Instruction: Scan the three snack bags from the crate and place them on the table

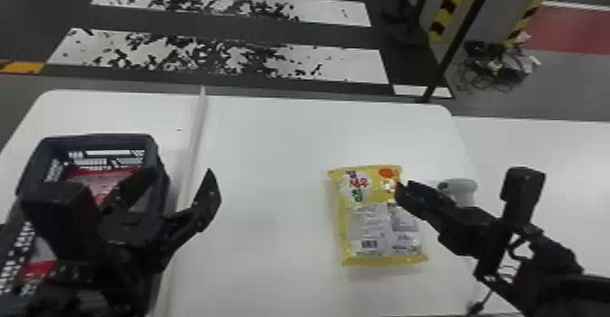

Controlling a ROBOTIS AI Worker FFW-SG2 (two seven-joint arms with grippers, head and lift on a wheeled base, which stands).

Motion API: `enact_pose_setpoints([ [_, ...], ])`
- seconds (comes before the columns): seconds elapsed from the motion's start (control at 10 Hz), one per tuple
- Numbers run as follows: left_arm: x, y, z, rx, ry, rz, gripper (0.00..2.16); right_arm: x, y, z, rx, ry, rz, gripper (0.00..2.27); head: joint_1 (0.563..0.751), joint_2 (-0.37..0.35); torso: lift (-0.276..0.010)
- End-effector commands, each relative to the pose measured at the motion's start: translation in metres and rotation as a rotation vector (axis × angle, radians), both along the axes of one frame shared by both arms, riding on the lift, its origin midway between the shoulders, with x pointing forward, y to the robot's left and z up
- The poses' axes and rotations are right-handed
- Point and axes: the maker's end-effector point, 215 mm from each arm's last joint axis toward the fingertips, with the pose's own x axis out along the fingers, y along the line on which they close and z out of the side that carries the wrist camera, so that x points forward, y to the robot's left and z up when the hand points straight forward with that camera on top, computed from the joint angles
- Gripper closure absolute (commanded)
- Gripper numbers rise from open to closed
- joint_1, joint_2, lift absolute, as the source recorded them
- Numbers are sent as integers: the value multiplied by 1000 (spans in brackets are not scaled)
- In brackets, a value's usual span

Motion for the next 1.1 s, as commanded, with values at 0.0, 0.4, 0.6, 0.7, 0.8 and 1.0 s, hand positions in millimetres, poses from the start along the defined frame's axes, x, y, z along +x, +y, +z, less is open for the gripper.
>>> enact_pose_setpoints([
  [0.0, 1, 3, -5, 2, 1, 4, 56, -2, -24, 1, -73, -7, -28, 56, 695, -156, -62],
  [0.4, 0, 9, -16, 13, 15, 10, 56, 1, -80, -12, -195, -28, -95, 97, 695, -232, -62],
  [0.6, 0, 10, -19, 11, 14, 13, 56, 4, -107, -27, -245, -24, -127, 97, 695, -262, -62],
  [0.7, 1, 10, -19, 8, 4, 16, 56, 5, -120, -36, -253, -5, -145, 97, 695, -280, -62],
  [0.8, 2, 9, -21, 5, 6, 15, 56, 9, -130, -46, -264, 4, -158, 97, 695, -296, -62],
  [1.0, 2, 8, -24, 5, 6, 14, 56, 19, -154, -68, -272, 39, -187, 97, 695, -326, -62],
])
